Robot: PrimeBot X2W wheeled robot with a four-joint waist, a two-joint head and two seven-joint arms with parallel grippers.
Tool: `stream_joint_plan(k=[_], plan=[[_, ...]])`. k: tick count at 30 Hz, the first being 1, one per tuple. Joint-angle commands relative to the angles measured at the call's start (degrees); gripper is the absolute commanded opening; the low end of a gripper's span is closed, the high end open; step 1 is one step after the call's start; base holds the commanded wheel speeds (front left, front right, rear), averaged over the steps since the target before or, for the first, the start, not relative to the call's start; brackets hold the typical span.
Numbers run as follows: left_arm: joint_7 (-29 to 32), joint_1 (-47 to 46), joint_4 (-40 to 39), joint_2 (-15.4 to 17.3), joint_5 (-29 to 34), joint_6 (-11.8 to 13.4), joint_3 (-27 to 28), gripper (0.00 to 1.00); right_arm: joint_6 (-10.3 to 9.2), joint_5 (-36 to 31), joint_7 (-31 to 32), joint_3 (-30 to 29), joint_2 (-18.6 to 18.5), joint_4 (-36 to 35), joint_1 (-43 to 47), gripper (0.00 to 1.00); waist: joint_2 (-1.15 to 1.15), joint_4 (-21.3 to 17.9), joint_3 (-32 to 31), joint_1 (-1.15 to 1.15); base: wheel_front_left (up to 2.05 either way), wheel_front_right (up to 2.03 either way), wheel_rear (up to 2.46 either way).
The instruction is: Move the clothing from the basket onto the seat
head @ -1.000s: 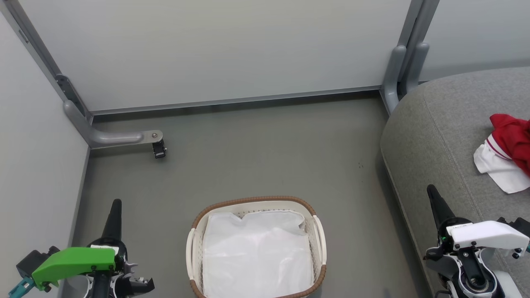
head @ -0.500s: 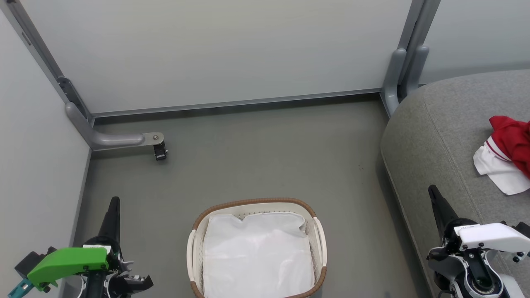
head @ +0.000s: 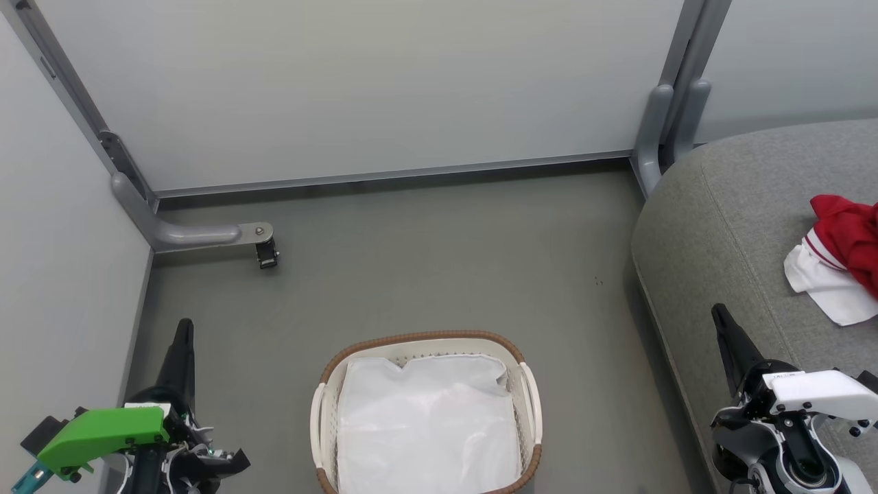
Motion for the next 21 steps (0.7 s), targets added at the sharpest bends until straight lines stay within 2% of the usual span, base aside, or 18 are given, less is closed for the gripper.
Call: stream_joint_plan(k=[1,21], plan=[[0.25,-0.65,-0.15,0.33,-0.19,-0.35,0.13,0.00,-0.04,0.22,0.19,-0.14,-0.34,-0.23,0.64,0.00,0.00,0.00,0.00,0.00,0.00,0.00,0.00],[0.24,-0.64,-0.14,0.33,-0.19,-0.32,0.13,0.00,-0.04,0.23,0.18,-0.12,-0.34,-0.22,0.64,0.00,0.00,0.00,0.00,0.00,0.00,0.00,0.00]])
